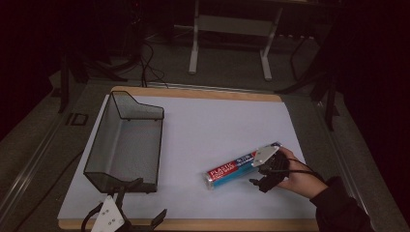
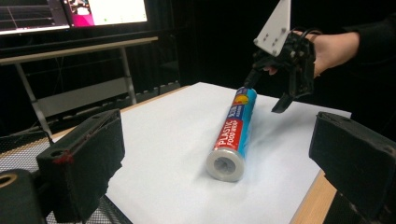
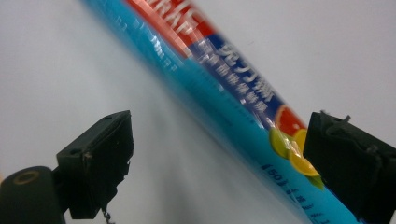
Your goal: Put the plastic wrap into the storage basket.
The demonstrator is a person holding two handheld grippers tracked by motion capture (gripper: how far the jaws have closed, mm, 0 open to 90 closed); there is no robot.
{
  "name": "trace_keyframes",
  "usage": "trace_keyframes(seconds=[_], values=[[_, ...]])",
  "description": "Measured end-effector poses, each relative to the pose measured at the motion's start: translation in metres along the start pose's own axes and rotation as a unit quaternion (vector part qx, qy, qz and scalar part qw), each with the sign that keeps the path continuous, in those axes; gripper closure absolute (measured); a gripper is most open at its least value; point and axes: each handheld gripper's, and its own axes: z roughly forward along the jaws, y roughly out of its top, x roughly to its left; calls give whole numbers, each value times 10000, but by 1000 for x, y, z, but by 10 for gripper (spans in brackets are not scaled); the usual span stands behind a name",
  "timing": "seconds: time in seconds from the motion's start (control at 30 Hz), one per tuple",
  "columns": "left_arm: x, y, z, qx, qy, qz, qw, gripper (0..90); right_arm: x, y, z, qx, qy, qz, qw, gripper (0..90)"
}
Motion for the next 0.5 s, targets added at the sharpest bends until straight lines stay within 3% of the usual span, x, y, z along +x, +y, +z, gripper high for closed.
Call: trace_keyframes(seconds=[0.1,0.17,0.23,0.27,0.3,0.33,0.37,0.4,0.5], values=[[0,0,0,-1,-4,8,10000,40,-2,11,9,525,32,-337,9980,87],[0,0,0,9,-11,9,10000,40,-4,13,12,650,24,-443,9969,88],[0,0,0,5,-10,-2,10000,40,-9,18,18,884,232,-497,9946,91],[0,0,0,1,-16,-8,10000,41,-13,24,24,1147,285,-691,9906,91],[0,0,0,0,-20,-10,10000,41,-13,24,24,1147,285,-691,9906,91],[0,0,0,-3,-18,-9,10000,41,-14,26,27,1258,231,-799,9886,91],[0,0,0,-2,-21,-7,10000,40,-16,31,34,1489,171,-984,9838,91],[1,0,0,0,-30,-9,10000,40,-16,31,34,1489,171,-984,9838,91],[1,0,0,-1,-33,-9,10000,40,-19,37,44,1750,127,-1274,9762,91]])
